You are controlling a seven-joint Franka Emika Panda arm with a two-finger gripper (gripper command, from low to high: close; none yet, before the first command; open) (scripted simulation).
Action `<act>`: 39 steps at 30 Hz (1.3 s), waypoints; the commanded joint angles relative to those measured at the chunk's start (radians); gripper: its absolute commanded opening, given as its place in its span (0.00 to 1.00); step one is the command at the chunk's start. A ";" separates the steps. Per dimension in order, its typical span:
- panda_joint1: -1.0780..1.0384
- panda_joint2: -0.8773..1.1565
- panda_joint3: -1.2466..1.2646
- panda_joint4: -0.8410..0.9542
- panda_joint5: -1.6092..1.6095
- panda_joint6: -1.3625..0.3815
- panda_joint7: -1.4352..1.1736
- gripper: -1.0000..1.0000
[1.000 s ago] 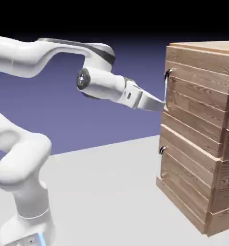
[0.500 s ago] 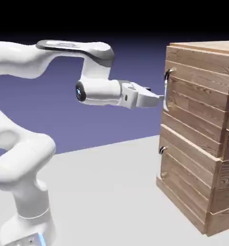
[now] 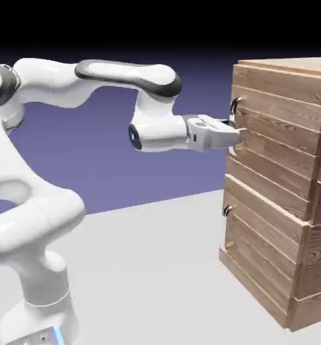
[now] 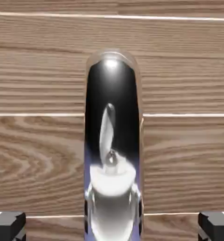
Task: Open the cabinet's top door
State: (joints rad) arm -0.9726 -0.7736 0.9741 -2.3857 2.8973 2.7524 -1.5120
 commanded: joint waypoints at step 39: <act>0.801 -0.161 -1.114 -0.447 -1.114 -0.422 0.263 0.00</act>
State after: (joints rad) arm -0.1719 -0.9342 -0.1400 -2.8329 1.7829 2.3296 -1.2480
